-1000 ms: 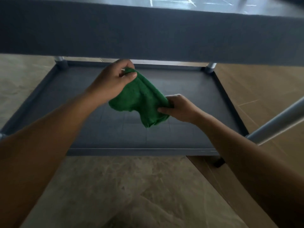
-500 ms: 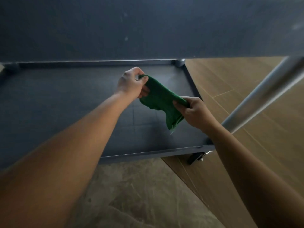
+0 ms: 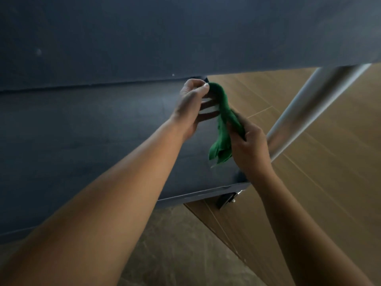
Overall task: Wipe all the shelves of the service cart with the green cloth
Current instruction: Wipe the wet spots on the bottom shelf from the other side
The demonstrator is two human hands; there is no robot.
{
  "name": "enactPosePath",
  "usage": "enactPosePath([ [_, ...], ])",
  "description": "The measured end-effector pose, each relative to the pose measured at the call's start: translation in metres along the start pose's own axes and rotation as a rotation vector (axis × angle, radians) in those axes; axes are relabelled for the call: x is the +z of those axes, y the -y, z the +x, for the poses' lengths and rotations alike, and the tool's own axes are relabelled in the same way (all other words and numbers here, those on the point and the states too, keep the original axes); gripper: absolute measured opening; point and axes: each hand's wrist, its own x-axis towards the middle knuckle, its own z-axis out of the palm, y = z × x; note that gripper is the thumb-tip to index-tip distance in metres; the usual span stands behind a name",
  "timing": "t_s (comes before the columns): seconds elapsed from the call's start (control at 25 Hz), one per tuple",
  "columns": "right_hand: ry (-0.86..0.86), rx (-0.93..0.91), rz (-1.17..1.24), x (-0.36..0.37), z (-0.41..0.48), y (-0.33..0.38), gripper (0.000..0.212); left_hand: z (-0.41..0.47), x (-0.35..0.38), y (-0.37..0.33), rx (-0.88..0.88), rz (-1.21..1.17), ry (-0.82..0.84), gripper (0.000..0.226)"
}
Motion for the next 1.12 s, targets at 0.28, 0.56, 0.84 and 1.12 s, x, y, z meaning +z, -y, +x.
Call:
enactPosePath([
  [0.28, 0.518, 0.134, -0.614, 0.077, -0.047, -0.04, 0.064, -0.029, -0.061, 0.074, -0.269, 0.2, -0.185, 0.036],
  [0.56, 0.178, 0.201, -0.28, 0.066, -0.023, -0.052, 0.042, -0.02, -0.062, 0.091, -0.217, 0.867, -0.17, 0.048],
  [0.84, 0.428, 0.16, -0.713, 0.085, 0.012, -0.09, 0.054, -0.025, -0.055, 0.098, -0.292, 1.024, -0.169, 0.07],
  [1.12, 0.409, 0.175, -0.886, 0.131, -0.008, -0.074, 0.06, -0.043, -0.093, 0.077, -0.257, 1.002, -0.17, 0.071],
])
